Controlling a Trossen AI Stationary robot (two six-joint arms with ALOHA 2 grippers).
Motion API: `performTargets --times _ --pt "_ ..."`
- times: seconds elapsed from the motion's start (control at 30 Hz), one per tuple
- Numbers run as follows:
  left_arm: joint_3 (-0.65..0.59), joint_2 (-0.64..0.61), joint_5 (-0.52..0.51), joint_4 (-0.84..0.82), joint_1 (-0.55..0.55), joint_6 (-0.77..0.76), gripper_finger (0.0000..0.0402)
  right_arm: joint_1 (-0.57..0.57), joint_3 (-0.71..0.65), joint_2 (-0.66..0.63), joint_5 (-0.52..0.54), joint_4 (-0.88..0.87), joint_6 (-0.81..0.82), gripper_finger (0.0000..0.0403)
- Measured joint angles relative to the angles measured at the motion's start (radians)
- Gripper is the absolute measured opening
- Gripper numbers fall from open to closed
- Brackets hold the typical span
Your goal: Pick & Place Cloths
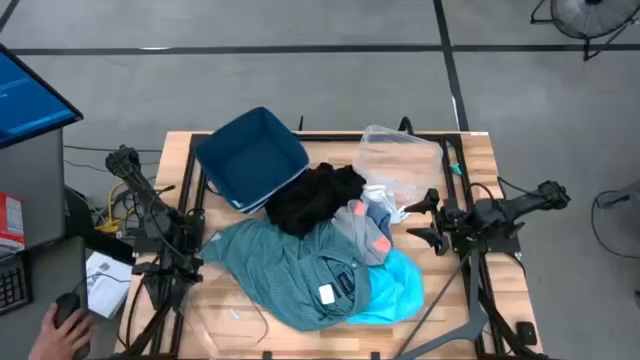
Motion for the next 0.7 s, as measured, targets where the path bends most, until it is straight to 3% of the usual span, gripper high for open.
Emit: performTargets --times 0.7 --pt "0.000 0.000 0.000 0.000 0.000 0.000 0.0257 0.000 0.000 0.000 0.000 0.000 0.000 0.0311"
